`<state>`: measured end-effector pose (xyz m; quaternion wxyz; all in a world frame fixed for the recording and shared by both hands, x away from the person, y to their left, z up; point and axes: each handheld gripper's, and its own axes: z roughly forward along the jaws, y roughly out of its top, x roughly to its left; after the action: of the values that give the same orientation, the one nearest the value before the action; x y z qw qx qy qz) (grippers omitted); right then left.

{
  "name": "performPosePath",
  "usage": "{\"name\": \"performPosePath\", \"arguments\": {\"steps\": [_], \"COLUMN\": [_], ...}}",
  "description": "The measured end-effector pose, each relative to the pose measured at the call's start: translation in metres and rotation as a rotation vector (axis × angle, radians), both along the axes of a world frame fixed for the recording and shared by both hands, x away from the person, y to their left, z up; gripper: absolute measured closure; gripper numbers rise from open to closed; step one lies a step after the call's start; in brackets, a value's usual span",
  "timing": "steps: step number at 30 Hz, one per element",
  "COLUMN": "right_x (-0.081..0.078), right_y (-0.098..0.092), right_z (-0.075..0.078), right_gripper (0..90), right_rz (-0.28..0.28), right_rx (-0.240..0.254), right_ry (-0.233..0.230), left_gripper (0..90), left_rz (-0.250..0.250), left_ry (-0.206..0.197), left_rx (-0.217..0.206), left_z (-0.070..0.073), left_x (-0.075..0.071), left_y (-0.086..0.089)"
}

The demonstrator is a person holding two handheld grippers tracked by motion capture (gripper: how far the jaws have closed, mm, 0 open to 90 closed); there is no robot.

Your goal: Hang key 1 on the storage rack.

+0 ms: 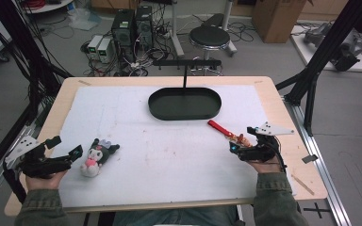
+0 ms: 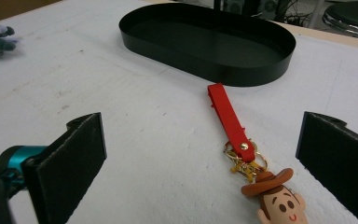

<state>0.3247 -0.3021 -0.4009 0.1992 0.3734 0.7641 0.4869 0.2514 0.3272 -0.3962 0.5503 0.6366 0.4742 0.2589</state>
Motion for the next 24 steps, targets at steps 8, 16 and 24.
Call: {"name": "performPosePath", "arguments": {"steps": [8, 16, 24], "right_x": [-0.003, -0.0024, 0.0021], "right_y": [-0.0028, -0.001, 0.0052], "right_z": [0.0007, -0.0008, 0.001], "right_gripper": [0.6, 0.6, 0.6], "right_rz": [-0.008, -0.009, -0.009], "right_rx": [0.01, -0.004, -0.024], "right_ry": [-0.013, -0.004, -0.001], "left_gripper": [1.7, 1.7, 1.7], "left_rz": [-0.029, -0.028, -0.027], "left_ry": [0.024, 0.021, 0.018], "left_rx": [0.001, 0.004, 0.011], "left_z": [-0.0026, -0.0031, -0.004], "left_x": [0.0029, 0.0042, 0.005], "left_y": [-0.0014, -0.0013, -0.0026]}}
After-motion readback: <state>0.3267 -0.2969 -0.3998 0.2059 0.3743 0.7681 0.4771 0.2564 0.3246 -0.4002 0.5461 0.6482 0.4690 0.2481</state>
